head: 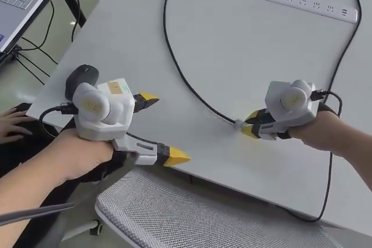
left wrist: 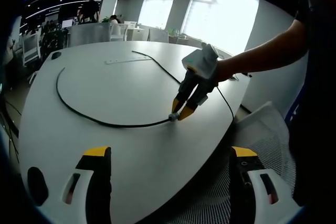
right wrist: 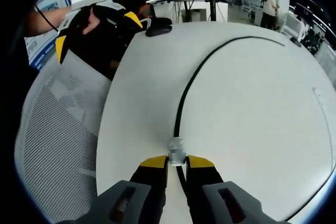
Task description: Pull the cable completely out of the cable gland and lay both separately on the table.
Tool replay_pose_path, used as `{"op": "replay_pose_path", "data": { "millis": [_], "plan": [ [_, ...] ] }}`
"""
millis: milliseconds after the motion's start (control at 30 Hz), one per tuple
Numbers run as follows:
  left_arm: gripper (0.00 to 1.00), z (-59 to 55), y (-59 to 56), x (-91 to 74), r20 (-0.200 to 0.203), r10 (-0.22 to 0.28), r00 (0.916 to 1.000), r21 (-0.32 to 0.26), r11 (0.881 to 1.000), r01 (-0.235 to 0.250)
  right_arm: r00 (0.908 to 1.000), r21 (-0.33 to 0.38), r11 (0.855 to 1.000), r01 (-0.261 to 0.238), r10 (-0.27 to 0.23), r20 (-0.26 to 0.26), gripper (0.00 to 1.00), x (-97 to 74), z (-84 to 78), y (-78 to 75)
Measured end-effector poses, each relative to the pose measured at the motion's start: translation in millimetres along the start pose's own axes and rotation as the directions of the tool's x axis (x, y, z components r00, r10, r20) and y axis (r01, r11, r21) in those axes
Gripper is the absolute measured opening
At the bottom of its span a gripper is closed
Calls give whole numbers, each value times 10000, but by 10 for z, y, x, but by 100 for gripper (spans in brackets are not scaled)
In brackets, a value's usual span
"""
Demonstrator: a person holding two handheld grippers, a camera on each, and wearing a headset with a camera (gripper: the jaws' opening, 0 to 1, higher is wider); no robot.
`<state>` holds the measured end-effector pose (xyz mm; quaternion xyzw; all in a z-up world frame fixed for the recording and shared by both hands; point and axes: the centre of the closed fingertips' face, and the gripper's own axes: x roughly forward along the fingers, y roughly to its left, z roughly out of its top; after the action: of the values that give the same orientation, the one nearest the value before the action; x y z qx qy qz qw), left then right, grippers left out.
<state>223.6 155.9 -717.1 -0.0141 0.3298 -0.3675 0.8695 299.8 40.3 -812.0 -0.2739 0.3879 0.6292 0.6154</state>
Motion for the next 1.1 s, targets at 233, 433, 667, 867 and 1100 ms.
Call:
{"op": "replay_pose_path", "data": {
  "millis": [233, 433, 667, 867, 1100],
  "plan": [
    [92, 13, -51, 33, -85, -227, 9997, 241, 9994, 229, 10000, 275, 9996, -90, 89, 31, 7, -83, 69, 64],
    [92, 48, -87, 88, -216, -430, 9988, 632, 9970, 443, 10000, 221, 9997, -90, 90, -23, 7, -163, 105, 116],
    [91, 195, -118, 163, -14, -749, 9972, 889, 9932, 747, 10000, 265, 9996, -25, 26, -46, 7, -273, 152, 168],
    [91, 328, -170, 213, 92, -1045, 9945, 1087, 9887, 1029, 10000, 192, 9998, -36, 35, 29, 7, -422, 239, 276],
    [89, 482, -291, 326, 240, -1683, 9854, 1367, 9770, 1635, 9997, 8, 10000, 95, -95, 236, 7, -620, 370, 399]
  ]
}}
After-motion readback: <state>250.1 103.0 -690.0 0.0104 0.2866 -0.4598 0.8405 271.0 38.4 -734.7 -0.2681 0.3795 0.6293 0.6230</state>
